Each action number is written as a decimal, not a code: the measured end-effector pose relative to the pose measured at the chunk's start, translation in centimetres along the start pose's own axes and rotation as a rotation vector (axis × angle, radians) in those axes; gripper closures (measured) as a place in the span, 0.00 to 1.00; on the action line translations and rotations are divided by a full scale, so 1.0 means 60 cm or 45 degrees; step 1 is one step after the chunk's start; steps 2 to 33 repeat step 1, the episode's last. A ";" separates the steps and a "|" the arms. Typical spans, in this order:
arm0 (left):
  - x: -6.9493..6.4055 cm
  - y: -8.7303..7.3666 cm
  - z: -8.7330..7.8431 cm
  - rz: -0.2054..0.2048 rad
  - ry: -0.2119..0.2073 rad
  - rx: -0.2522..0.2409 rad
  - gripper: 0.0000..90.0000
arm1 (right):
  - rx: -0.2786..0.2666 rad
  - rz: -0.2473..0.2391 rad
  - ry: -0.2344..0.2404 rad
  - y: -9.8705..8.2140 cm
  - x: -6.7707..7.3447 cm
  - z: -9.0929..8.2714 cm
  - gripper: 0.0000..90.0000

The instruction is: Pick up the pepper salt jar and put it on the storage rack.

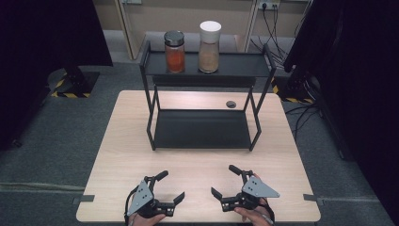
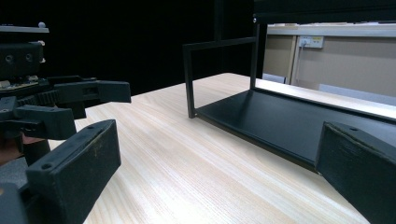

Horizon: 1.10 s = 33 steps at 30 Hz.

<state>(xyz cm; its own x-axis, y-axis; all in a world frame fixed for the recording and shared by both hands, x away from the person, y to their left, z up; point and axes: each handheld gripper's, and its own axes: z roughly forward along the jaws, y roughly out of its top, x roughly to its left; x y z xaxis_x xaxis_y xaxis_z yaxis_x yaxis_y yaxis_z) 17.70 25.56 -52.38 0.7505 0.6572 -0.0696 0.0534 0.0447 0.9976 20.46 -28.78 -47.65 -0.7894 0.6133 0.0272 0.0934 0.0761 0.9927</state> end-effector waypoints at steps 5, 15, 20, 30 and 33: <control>0.000 0.000 0.000 0.000 0.000 -0.001 0.06 | -0.002 0.001 0.000 0.000 0.000 0.000 0.00; 0.000 0.000 0.000 0.000 0.000 -0.001 0.06 | -0.002 0.001 0.000 0.000 0.000 0.000 0.00; 0.000 0.000 0.000 0.000 0.000 -0.001 0.06 | -0.002 0.001 0.000 0.000 0.000 0.000 0.00; 0.000 0.000 0.000 0.000 0.000 -0.001 0.06 | -0.002 0.001 0.000 0.000 0.000 0.000 0.00; 0.000 0.000 0.000 0.000 0.000 -0.001 0.06 | -0.002 0.001 0.000 0.000 0.000 0.000 0.00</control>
